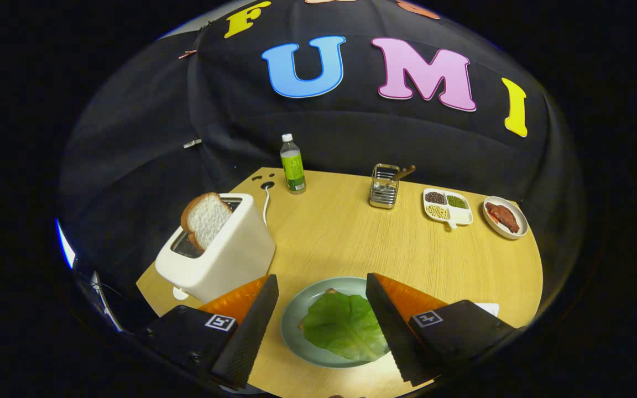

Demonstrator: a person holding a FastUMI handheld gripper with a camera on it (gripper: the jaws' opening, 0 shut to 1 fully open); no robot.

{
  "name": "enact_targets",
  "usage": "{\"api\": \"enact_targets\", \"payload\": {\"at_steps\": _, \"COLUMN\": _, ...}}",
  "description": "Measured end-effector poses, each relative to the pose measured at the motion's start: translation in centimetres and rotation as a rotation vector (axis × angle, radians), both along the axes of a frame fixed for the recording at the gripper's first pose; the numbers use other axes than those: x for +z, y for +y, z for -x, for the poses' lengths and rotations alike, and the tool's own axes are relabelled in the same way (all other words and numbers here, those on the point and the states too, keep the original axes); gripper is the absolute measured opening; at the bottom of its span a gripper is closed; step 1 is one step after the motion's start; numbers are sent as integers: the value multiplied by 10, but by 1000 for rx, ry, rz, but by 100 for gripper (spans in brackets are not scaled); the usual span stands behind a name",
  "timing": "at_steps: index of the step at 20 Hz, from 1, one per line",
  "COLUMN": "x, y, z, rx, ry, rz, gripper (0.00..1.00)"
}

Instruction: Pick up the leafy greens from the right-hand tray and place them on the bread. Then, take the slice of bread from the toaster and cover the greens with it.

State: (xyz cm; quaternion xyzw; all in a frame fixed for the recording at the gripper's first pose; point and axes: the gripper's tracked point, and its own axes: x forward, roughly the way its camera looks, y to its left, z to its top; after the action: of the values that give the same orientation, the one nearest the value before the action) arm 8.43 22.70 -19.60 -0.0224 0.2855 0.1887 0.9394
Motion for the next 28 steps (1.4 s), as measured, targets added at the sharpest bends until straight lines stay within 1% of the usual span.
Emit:
{"api": "enact_targets", "payload": {"at_steps": 4, "x": 31, "y": 25, "z": -4, "rx": 53, "ry": -71, "rz": 2, "gripper": 99}}
{"api": "enact_targets", "payload": {"at_steps": 9, "x": 54, "y": 80, "z": -3, "rx": 160, "ry": -126, "rz": 4, "gripper": 99}}
{"api": "enact_targets", "payload": {"at_steps": 13, "x": 55, "y": 128, "z": 1, "rx": 239, "ry": -128, "rz": 0, "gripper": 99}}
{"api": "enact_targets", "payload": {"at_steps": 18, "x": 45, "y": 179, "z": 0, "rx": 303, "ry": -115, "rz": 3, "gripper": 99}}
{"api": "enact_targets", "payload": {"at_steps": 20, "x": 33, "y": 194, "z": -4, "rx": 311, "ry": -102, "rz": 19, "gripper": 99}}
{"api": "enact_targets", "payload": {"at_steps": 24, "x": 6, "y": 212, "z": -15, "rx": 302, "ry": -72, "rz": 68, "gripper": 99}}
{"api": "enact_targets", "payload": {"at_steps": 28, "x": -20, "y": 218, "z": -30, "rx": 281, "ry": -59, "rz": 131, "gripper": 99}}
